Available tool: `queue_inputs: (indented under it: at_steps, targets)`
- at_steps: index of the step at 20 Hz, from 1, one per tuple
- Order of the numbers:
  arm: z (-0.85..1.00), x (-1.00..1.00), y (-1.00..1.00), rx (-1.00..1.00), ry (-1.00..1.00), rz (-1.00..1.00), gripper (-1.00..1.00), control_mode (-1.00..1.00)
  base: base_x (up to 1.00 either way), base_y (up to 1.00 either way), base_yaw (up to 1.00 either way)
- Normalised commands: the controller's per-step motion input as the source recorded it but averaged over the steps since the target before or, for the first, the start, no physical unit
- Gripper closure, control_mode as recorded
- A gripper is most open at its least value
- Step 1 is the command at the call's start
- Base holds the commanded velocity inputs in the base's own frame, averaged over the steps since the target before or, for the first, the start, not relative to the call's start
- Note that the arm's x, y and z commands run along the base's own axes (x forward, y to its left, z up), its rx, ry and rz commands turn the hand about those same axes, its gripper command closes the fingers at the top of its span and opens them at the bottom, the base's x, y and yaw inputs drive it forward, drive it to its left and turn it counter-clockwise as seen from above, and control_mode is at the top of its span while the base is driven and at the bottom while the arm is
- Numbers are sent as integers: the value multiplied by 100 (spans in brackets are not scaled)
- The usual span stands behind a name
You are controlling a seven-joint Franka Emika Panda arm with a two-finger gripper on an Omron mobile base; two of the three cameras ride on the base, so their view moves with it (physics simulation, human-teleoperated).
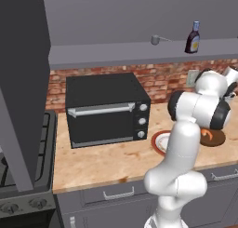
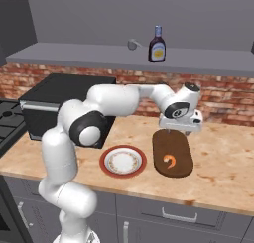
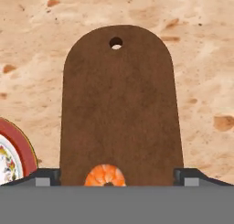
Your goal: Pick the shrimp from the plate and place it on the cutting board. Then pick the condiment bottle from the cabinet and place it next to the cutting board.
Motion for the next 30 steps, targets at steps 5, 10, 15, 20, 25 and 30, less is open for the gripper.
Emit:
queue_inputs:
  at_steps: [5,10,15,20,25,30]
  targets:
    - [55,-27,4,4,-9,0,-100,-100,0,0,0]
    - [31,-23,6,5,-10,0,-100,-100,0,0,0]
    - [17,-27,8,7,-7,0,-100,-100,0,0,0]
    - [9,-22,21,8,-4,0,-100,-100,0,0,0]
    - [12,-18,35,8,-4,0,-100,-100,0,0,0]
    - [25,-11,45,1,-7,6,-100,-100,0,0,0]
